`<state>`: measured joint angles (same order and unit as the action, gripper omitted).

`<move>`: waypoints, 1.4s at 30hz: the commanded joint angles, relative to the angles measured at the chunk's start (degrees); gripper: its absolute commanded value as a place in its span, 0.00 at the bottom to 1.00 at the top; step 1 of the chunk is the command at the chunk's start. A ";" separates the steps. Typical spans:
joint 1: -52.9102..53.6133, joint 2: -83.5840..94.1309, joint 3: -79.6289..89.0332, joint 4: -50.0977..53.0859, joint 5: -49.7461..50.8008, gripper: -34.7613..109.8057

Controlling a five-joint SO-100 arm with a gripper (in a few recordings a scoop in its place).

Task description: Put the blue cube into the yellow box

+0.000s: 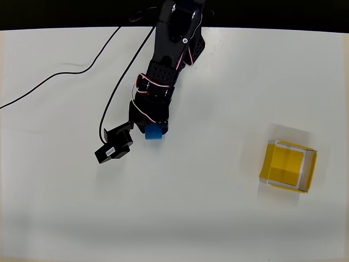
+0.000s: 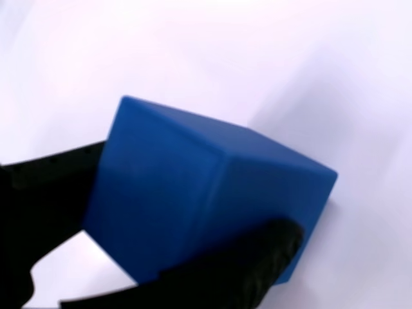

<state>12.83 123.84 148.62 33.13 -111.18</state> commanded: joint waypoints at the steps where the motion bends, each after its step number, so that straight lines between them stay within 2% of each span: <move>1: -1.32 5.80 -0.79 -3.87 -1.49 0.37; 15: -20.48 14.41 -0.44 -22.85 -3.16 0.36; 27: -33.40 -1.49 -12.39 -39.73 -0.70 0.36; 42: -49.57 -19.60 -34.10 -42.01 6.42 0.36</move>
<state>-32.96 102.83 124.01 -5.45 -105.12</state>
